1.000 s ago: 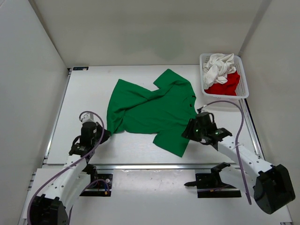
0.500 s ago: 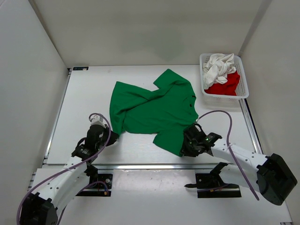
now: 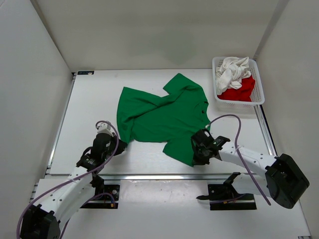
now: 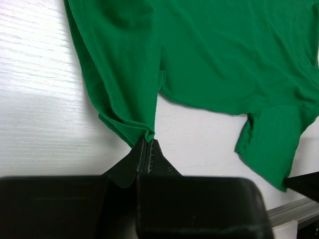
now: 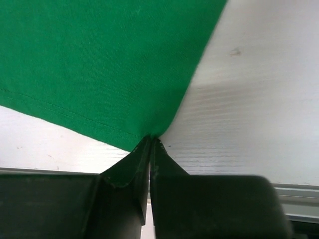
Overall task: Fold and stack the t-shirts
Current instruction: Flatten out the tshirt
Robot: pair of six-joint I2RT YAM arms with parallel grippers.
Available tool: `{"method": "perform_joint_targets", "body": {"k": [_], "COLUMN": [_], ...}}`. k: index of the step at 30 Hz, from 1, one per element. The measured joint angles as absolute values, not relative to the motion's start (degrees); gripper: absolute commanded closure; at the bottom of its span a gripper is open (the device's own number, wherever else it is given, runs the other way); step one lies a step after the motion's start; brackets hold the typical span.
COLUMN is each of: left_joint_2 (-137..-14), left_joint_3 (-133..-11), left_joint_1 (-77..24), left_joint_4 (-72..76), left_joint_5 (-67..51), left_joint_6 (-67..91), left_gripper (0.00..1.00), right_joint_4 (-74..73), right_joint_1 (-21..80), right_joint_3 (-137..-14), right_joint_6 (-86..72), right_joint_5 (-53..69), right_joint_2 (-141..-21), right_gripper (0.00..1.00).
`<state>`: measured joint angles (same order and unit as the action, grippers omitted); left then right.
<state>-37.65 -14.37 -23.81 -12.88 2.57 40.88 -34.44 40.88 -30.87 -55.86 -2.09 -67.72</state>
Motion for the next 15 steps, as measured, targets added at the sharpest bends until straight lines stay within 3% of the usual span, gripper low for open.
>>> {"method": "perform_joint_targets", "body": {"k": [3,7,15], "left_joint_2": [-38.54,-42.72,-50.28], "left_joint_3": [-15.53,-24.62,-59.57], "left_joint_1": [-23.11,-20.18,-0.97], "left_joint_4": [-13.74,-17.06,-18.92], "left_joint_5": [1.98,-1.06,-16.64], "left_joint_6": [40.01,38.11,38.24], "left_gripper": [1.0,1.0,1.0], "right_joint_4": [-38.09,-45.15,-55.07], "right_joint_1": [39.66,35.79,22.55], "right_joint_3": [-32.88,-45.41,-95.11], "right_joint_6": [-54.15,-49.47,-32.86], "right_joint_5": [-4.01,-8.51,-15.97], "right_joint_2": [-65.84,-60.49,-62.81], "right_gripper": [1.0,1.0,1.0]}}
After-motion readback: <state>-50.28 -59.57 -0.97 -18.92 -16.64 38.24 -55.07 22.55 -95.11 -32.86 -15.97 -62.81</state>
